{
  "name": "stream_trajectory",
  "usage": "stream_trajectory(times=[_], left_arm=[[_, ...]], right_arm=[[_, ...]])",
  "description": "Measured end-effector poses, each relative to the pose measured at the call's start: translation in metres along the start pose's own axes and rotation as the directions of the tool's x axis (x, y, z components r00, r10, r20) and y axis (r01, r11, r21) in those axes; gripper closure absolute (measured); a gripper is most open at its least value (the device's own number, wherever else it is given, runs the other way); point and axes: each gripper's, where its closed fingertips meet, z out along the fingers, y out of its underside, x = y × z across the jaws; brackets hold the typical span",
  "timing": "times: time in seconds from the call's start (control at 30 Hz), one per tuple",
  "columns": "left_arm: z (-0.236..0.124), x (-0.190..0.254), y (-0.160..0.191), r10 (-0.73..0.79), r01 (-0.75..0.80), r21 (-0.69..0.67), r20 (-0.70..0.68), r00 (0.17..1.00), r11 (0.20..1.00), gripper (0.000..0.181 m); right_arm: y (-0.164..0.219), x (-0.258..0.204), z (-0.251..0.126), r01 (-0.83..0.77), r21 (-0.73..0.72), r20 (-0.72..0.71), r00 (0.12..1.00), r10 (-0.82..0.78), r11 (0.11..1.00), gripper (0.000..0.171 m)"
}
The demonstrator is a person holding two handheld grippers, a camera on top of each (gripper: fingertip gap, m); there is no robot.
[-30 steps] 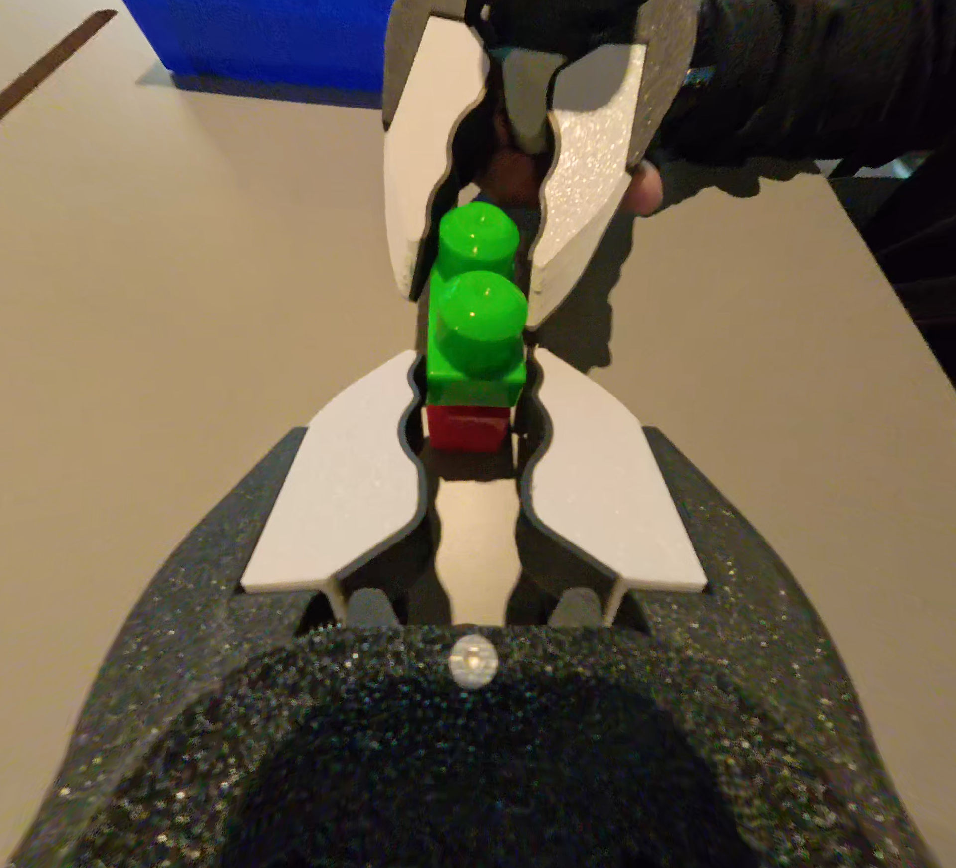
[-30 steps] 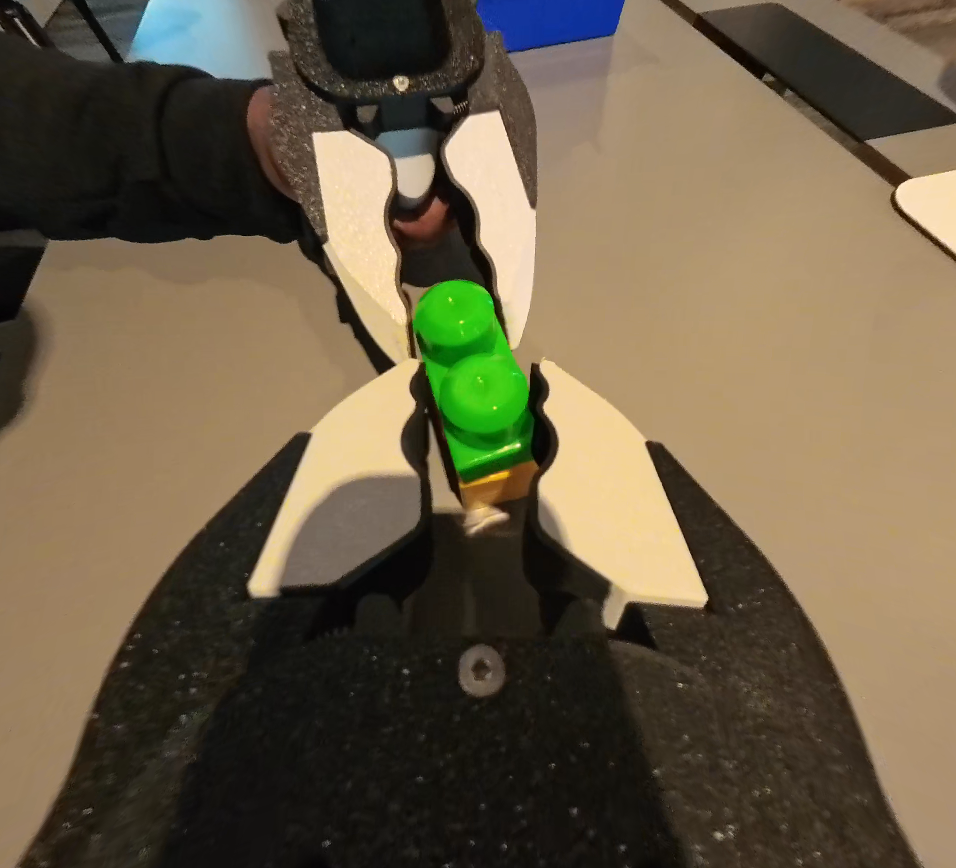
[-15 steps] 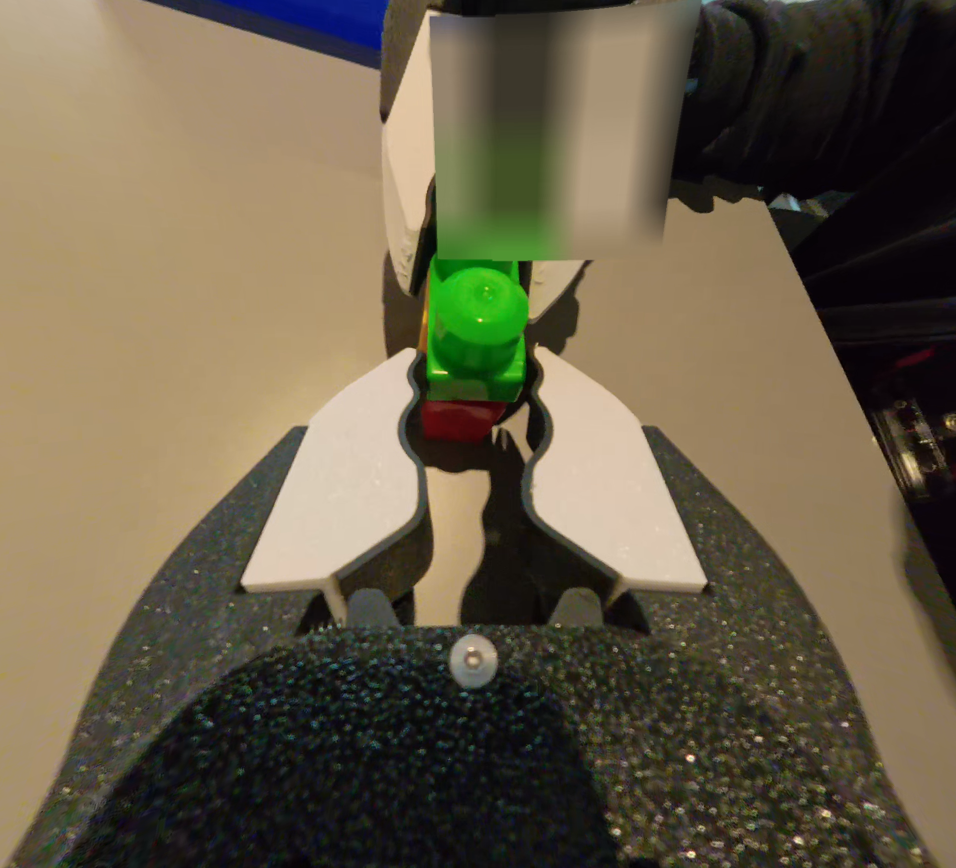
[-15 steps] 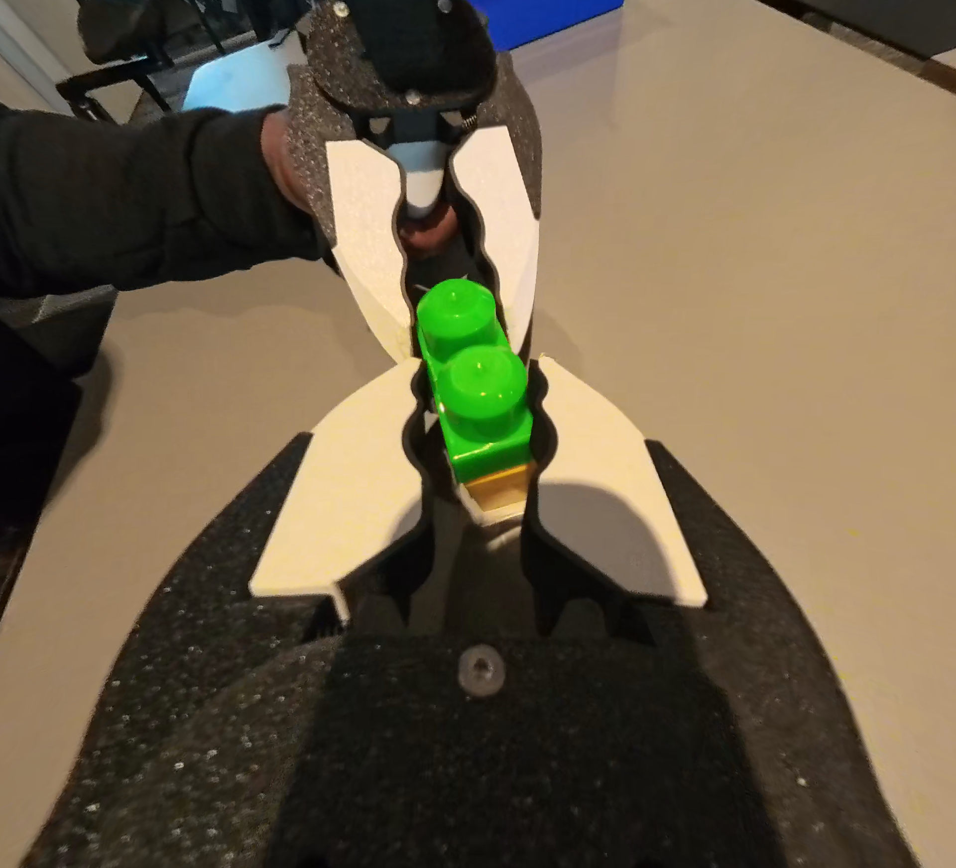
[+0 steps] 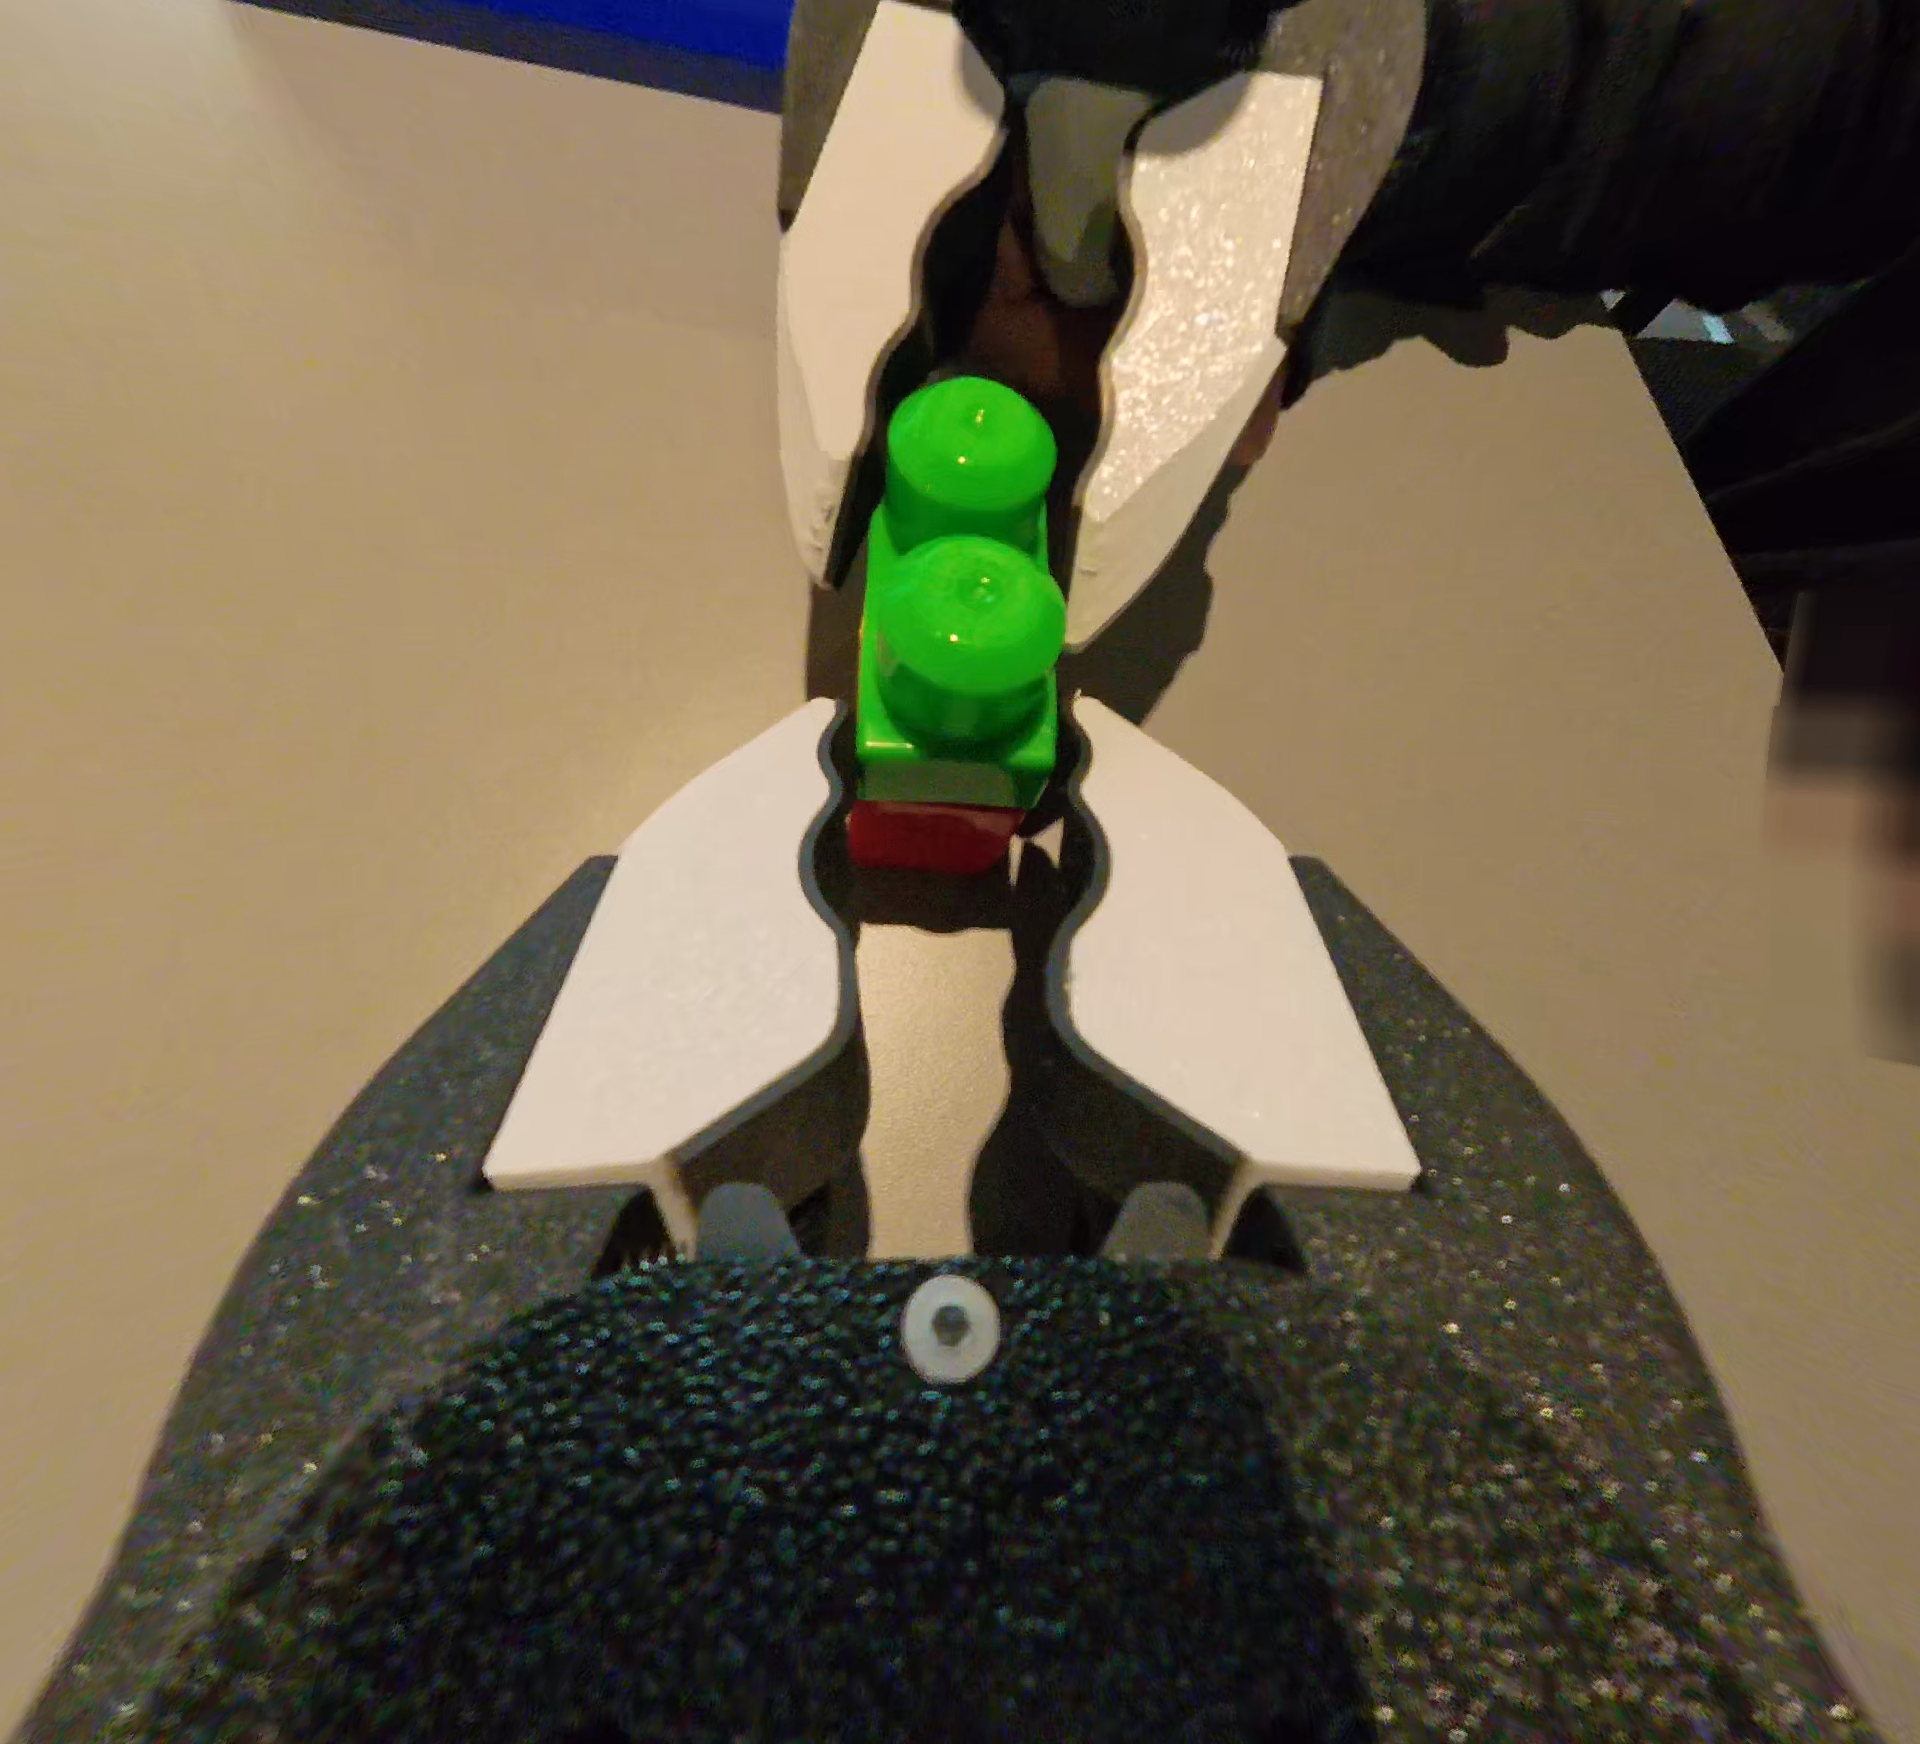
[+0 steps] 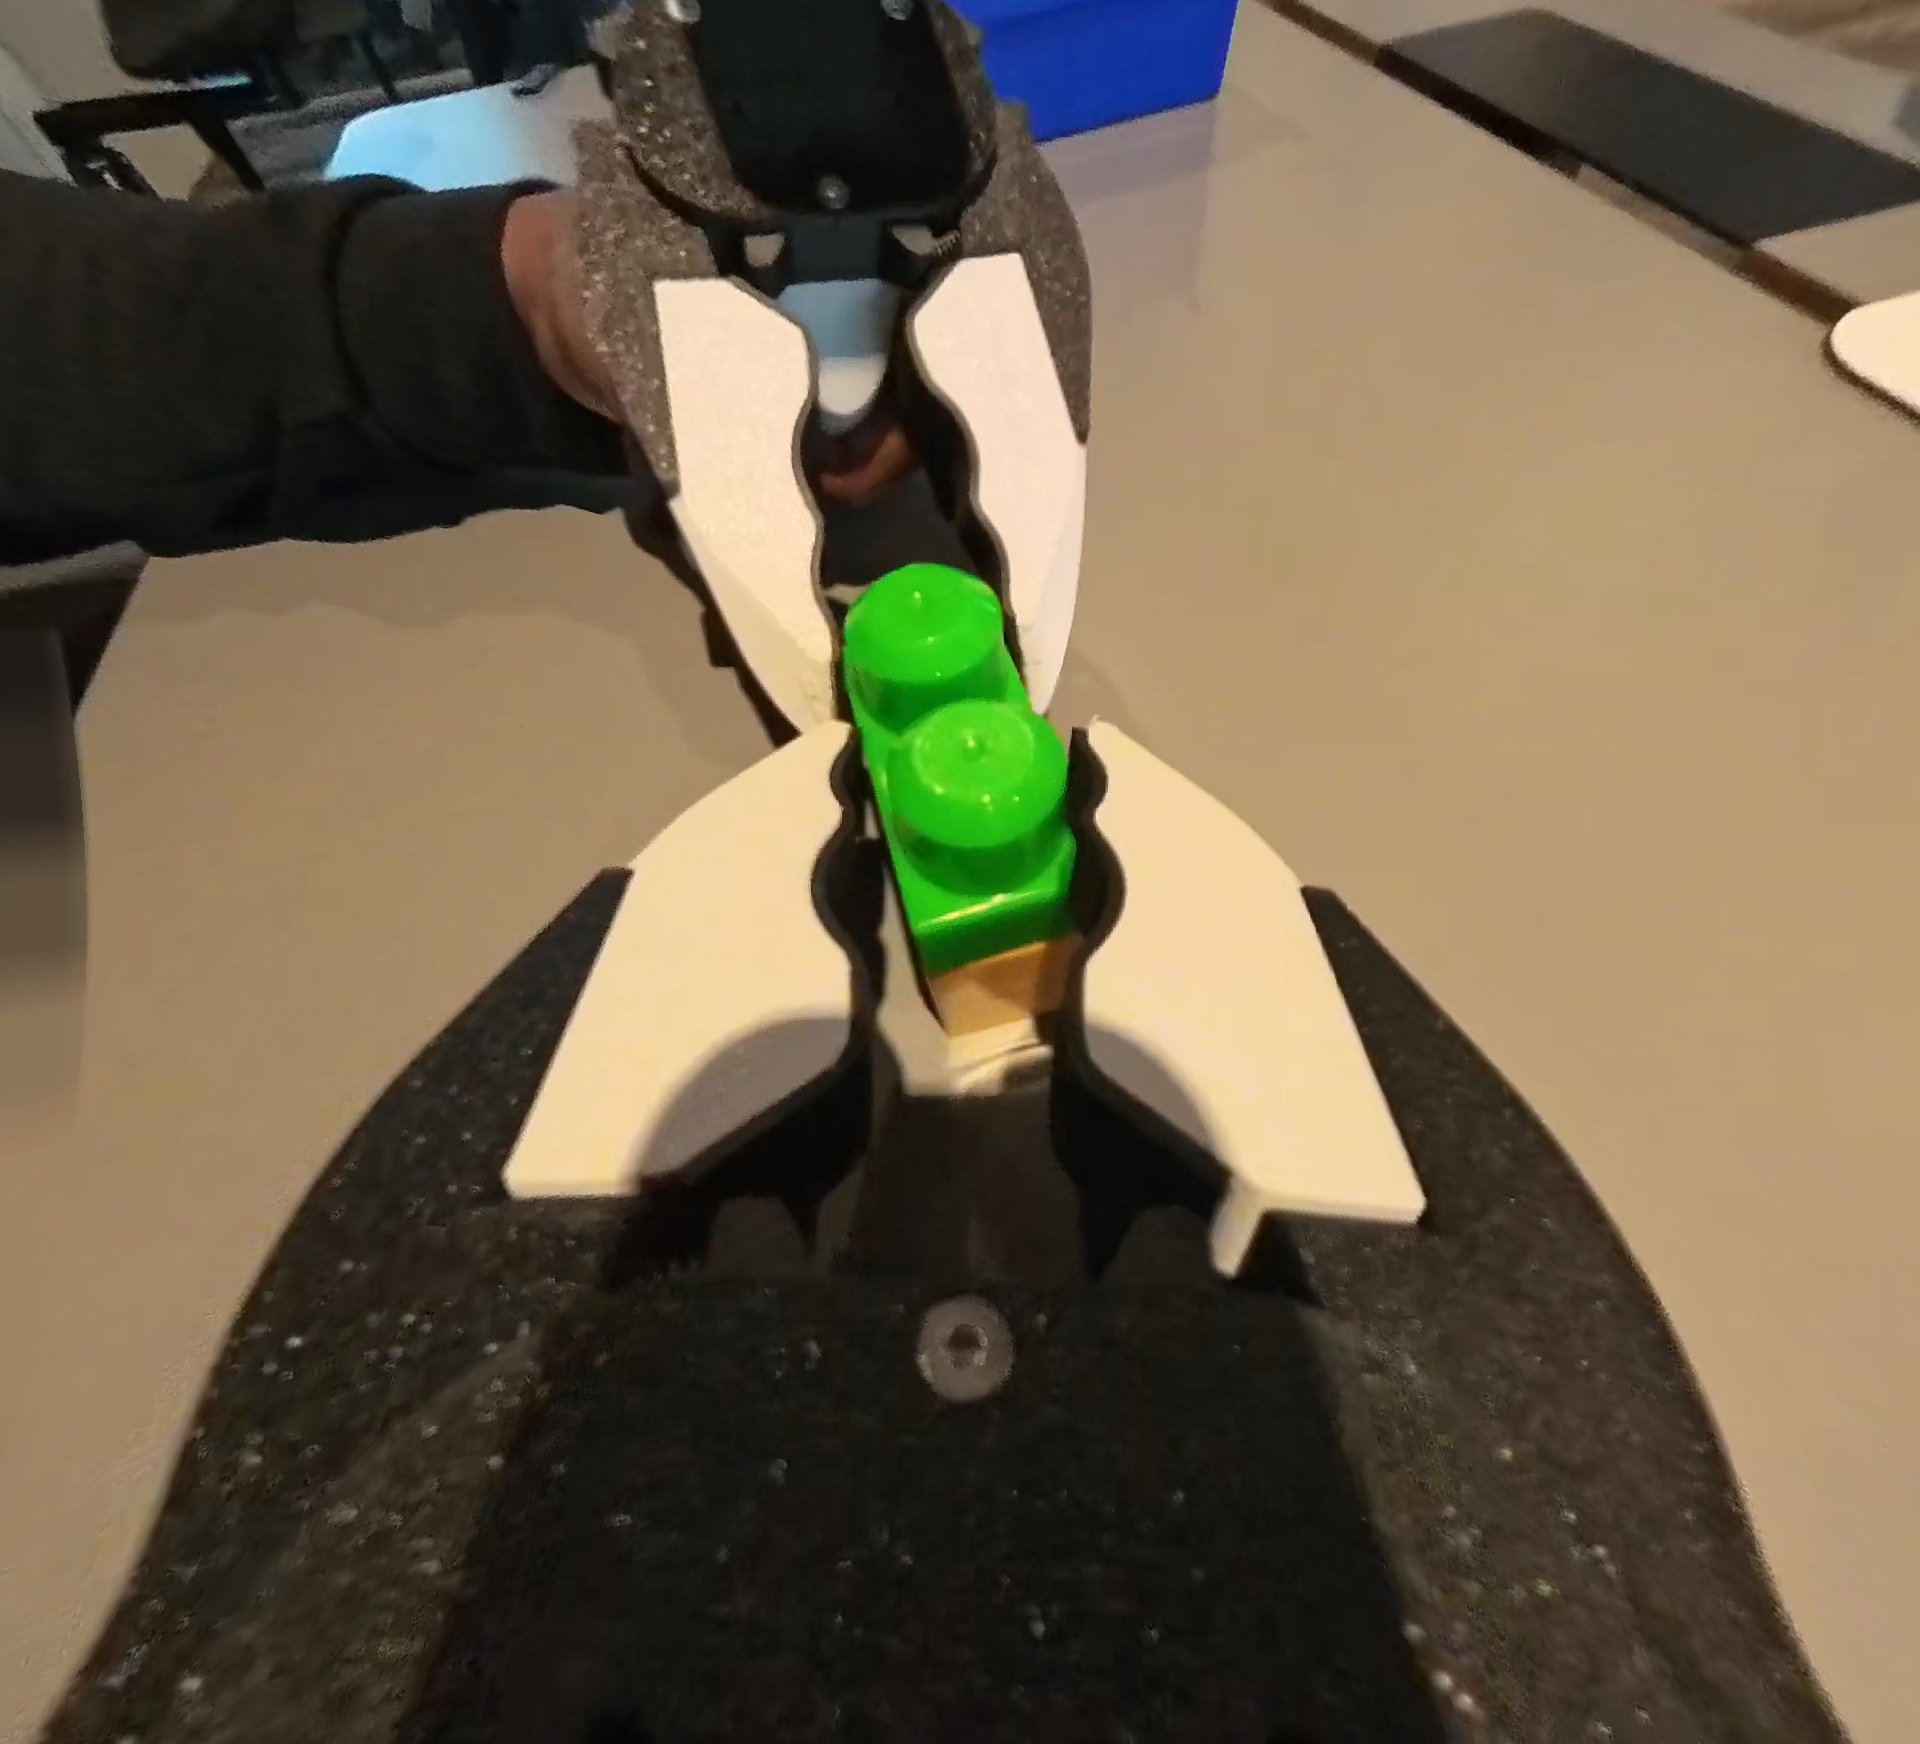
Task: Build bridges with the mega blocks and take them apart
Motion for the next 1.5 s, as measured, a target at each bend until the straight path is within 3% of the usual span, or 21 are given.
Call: stream_trajectory(times=[0.13,0.4,0.53,0.83,0.87,0.9,0.93,1.0,1.07,1.27,1.5], left_arm=[[0.003,0.004,-0.002,0.004,-0.004,0.015,0.014,1.000,1.000,0.145],[0.003,0.004,-0.002,-0.014,0.014,0.011,0.025,1.000,1.000,0.145],[0.002,0.004,-0.001,-0.015,0.015,0.002,0.032,0.999,1.000,0.145],[0.001,0.003,0.002,0.006,0.001,-0.094,0.072,0.997,0.996,0.146],[0.001,0.003,0.002,0.006,0.002,-0.102,0.077,0.997,0.995,0.146],[0.001,0.003,0.002,0.005,0.004,-0.106,0.079,0.997,0.994,0.145],[0.001,0.003,0.002,0.000,0.008,-0.109,0.078,0.997,0.994,0.146],[0.000,0.002,0.003,0.002,0.008,-0.113,0.081,0.997,0.994,0.146],[0.000,0.001,0.002,-0.014,0.021,-0.089,0.077,0.997,0.996,0.146],[-0.002,0.002,0.002,-0.023,0.027,-0.049,0.067,0.997,0.998,0.146],[-0.004,0.001,0.004,0.019,-0.017,-0.041,0.052,0.998,0.999,0.146]], right_arm=[[0.002,-0.006,-0.016,0.133,0.036,0.009,0.991,-0.134,0.990,0.128],[-0.015,0.002,-0.042,0.014,0.195,0.087,0.996,-0.031,0.981,0.138],[-0.007,0.002,-0.036,0.069,0.139,0.066,0.995,-0.079,0.988,0.152],[-0.001,0.003,-0.034,0.035,0.065,0.074,0.996,-0.040,0.997,0.155],[0.009,0.005,-0.032,0.038,0.008,0.065,0.997,-0.038,0.999,0.158],[0.008,0.006,-0.034,0.039,0.030,0.064,0.997,-0.040,0.999,0.171],[0.008,0.006,-0.034,0.035,0.028,0.062,0.997,-0.037,0.999,0.171],[0.007,0.007,-0.032,0.098,0.033,0.005,0.995,-0.098,0.995,0.171],[0.007,0.007,-0.032,0.057,0.033,0.024,0.998,-0.058,0.998,0.170],[0.002,0.007,-0.040,0.007,0.090,0.083,0.996,-0.015,0.996,0.133],[0.001,-0.003,-0.025,0.117,0.069,0.106,0.987,-0.124,0.991,0.130]])
